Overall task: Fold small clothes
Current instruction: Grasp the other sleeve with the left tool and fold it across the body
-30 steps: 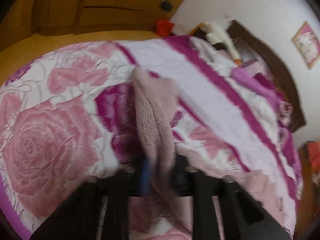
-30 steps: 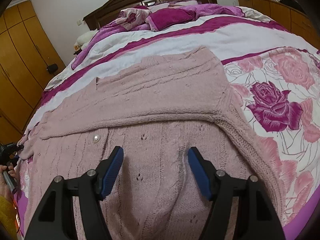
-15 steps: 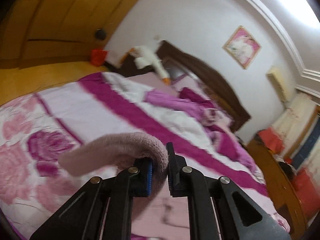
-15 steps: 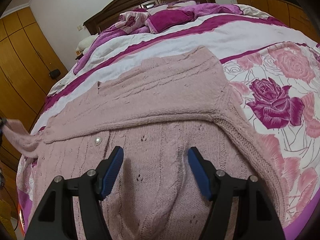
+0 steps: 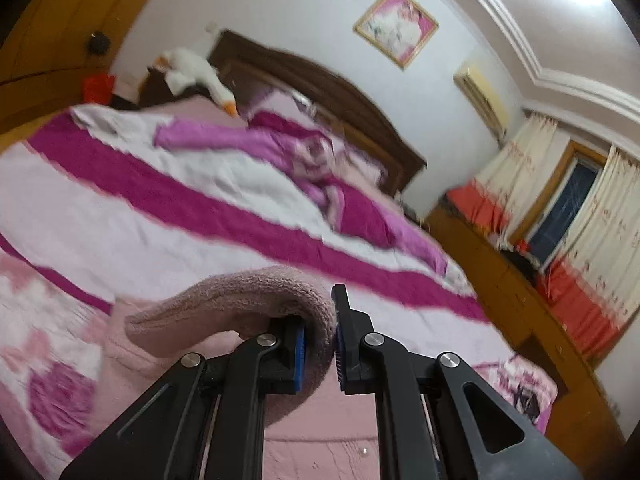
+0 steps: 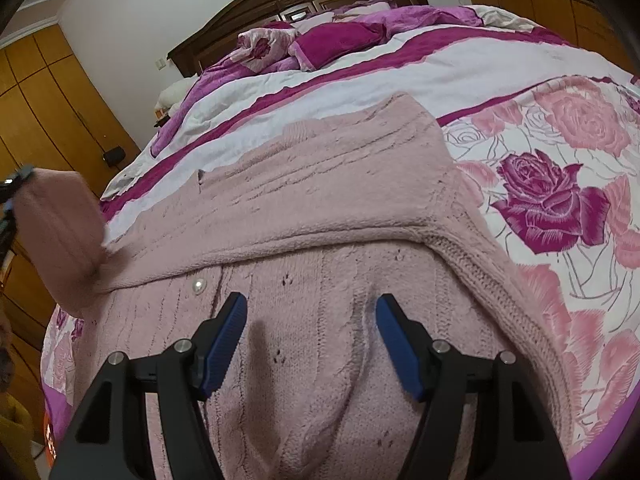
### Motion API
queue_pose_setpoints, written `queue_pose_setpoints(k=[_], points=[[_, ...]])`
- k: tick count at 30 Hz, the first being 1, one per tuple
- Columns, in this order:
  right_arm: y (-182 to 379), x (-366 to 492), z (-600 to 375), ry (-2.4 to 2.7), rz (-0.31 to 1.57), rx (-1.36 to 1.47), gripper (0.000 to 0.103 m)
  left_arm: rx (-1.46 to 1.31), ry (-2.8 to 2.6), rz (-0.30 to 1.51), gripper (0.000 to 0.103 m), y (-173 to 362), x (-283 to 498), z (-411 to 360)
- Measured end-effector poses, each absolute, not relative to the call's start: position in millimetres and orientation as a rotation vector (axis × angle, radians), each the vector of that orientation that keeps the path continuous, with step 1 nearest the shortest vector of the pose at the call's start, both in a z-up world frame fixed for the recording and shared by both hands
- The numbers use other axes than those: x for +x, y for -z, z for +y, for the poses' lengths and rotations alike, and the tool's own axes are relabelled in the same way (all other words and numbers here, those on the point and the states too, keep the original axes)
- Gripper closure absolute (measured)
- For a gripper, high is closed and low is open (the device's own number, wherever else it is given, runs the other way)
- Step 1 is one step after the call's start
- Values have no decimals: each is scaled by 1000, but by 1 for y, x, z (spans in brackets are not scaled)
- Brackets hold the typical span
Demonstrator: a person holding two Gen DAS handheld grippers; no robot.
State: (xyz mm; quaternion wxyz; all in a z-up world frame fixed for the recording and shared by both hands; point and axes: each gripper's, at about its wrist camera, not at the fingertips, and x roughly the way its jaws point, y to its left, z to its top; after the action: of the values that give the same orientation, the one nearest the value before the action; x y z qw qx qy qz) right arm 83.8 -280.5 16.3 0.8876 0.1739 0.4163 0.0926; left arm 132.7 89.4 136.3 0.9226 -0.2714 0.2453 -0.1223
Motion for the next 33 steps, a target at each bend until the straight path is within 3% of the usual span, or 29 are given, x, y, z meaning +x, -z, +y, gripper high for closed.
queue_pose_setpoints(k=[15,25,33], points=[[-12,84,-284,-202,868,390,32,-342,276,930,103,-17,162,-4],[-12,84,-283,-202,870,390,32,-257,239,998,98,-35,136,-3],[-11,84,-280,-193,873,373,32,-258,165,950,96,-56,88,36]])
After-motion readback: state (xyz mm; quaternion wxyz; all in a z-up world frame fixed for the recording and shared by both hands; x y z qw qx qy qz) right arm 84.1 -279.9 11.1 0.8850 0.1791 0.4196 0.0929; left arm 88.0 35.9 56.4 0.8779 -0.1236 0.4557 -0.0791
